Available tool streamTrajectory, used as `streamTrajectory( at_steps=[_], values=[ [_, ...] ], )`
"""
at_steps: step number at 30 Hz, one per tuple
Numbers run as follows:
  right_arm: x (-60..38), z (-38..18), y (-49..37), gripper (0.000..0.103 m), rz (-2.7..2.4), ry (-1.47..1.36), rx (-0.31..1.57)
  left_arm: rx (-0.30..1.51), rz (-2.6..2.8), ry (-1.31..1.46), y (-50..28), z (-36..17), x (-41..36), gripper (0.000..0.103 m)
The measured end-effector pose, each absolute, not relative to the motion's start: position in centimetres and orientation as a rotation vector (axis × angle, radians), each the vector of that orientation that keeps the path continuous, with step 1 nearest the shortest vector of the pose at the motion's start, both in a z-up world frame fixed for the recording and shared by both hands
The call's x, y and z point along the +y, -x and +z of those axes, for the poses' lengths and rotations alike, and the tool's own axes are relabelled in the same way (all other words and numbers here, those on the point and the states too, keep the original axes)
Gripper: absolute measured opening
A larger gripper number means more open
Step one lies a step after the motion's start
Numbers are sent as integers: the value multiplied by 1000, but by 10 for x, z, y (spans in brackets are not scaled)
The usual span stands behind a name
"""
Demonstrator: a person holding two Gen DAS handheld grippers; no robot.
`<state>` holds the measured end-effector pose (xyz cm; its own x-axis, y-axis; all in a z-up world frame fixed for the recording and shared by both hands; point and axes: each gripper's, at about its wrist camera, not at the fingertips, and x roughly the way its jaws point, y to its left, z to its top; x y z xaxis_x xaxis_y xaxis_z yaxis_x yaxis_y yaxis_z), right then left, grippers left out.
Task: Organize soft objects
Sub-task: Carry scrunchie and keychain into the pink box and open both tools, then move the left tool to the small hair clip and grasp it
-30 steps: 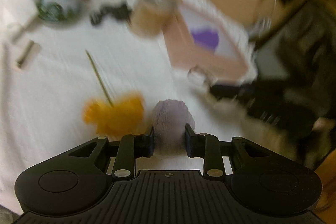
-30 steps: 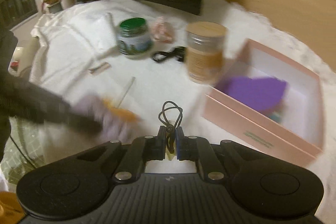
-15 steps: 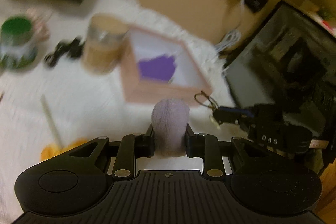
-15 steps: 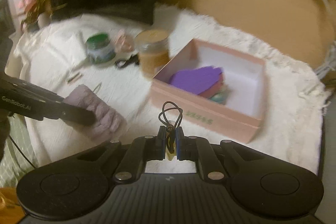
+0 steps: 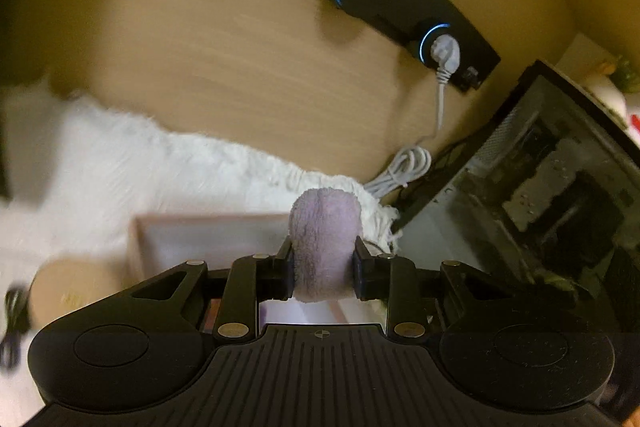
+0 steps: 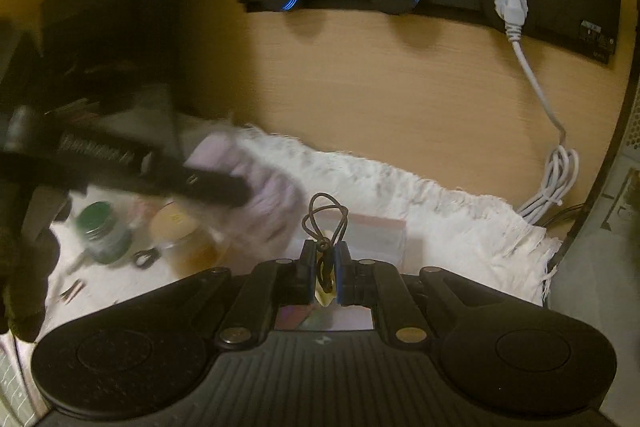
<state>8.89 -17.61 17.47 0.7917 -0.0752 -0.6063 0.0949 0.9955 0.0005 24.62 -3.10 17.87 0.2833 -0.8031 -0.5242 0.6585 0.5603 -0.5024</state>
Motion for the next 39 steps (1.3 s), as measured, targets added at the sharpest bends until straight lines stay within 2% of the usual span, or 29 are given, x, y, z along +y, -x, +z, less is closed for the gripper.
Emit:
streamTrajectory(
  at_steps=[3,5,7,9,13,23,27,30,39],
  values=[
    [-184,152,-108,11,-106,-47,710,970,-1021,277,-282,153,-60,37],
    [-190,134,-115,22,-127,-58,763,1054,-975,205,-294,122,-83,40],
    [-190,118,-113,41,-155,-56,803,1019,-871,-39,-284,101,-105,40],
    [-188,106,-107,45,-164,-40,825,947,-818,-209,-271,86,-117,40],
    [-184,97,-96,53,-184,-8,838,920,-783,-167,-267,85,-110,41],
    [-169,103,-70,58,-156,-15,760,691,-806,128,-240,136,-17,39],
    [-150,102,-61,59,-108,4,727,687,-724,120,-218,132,10,39],
    [-132,99,-56,65,-59,26,725,681,-698,125,-197,129,37,39],
    [-87,79,-52,69,83,73,807,777,-471,180,-152,84,149,39]
  ],
)
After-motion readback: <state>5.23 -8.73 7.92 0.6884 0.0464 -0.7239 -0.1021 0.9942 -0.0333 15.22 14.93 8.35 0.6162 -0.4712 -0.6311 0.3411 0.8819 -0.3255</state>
